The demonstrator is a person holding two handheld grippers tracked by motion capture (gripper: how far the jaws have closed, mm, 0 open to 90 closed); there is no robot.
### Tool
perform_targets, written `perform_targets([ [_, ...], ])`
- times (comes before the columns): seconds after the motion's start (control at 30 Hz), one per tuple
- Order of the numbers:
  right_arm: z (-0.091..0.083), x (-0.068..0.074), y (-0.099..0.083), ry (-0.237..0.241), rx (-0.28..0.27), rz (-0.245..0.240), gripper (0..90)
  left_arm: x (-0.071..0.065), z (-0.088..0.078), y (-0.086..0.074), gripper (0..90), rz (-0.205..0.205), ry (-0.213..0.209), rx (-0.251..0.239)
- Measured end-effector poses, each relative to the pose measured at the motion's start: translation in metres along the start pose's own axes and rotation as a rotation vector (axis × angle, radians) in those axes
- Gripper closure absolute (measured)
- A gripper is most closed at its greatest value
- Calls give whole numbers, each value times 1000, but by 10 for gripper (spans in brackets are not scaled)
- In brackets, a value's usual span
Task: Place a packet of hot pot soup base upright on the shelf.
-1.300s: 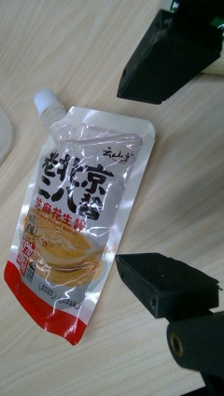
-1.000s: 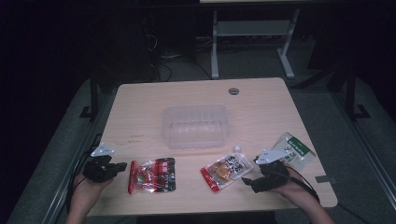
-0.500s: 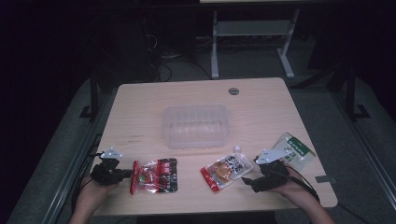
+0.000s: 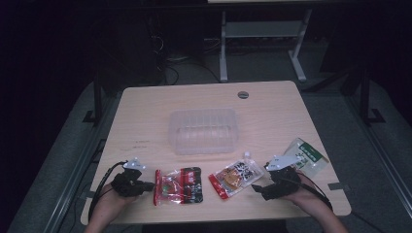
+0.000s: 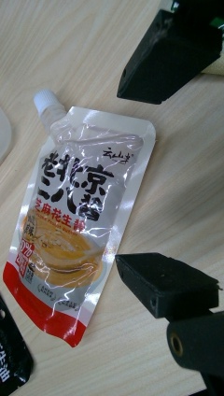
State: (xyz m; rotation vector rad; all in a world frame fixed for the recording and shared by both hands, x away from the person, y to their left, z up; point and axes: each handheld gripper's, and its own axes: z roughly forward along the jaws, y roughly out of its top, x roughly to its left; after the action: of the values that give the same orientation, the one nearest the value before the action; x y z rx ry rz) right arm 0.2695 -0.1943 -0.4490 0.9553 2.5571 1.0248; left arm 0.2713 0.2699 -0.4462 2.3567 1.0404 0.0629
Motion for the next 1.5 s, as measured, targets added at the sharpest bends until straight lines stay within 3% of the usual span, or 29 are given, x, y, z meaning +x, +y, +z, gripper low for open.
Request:
perform_targets([
  [0.2, 0, 0, 0, -1, 0, 1, 164, -8, 2, 4, 897, 24, -38, -10],
  [0.3, 0, 0, 0, -1, -1, 1, 164, -7, -1, 4, 897, 32, -25, -13],
  [0.43, 0, 0, 0, 0, -1, 2, 164, -3, -12, 5, 897, 22, 2, -57],
  [0.6, 1, 0, 1, 3, 3, -3, 164, -13, -11, 12, 896, 54, -21, -100],
  [0.77, 1, 1, 1, 1, 5, -3, 164, -21, -3, 20, 896, 99, -17, -95],
  [0.93, 1, 0, 0, 2, 3, -2, 164, -20, 0, 20, 896, 106, -5, -81],
  [1.17, 1, 0, 0, 1, 6, -3, 165, -18, 5, 16, 896, 78, -14, -58],
  [1.37, 0, 2, 2, 12, -3, 6, 164, -16, 8, 15, 896, 80, 0, -37],
  [1.5, -4, 5, 10, 78, 1, 21, 152, -15, 10, 14, 896, 75, -1, -31],
])
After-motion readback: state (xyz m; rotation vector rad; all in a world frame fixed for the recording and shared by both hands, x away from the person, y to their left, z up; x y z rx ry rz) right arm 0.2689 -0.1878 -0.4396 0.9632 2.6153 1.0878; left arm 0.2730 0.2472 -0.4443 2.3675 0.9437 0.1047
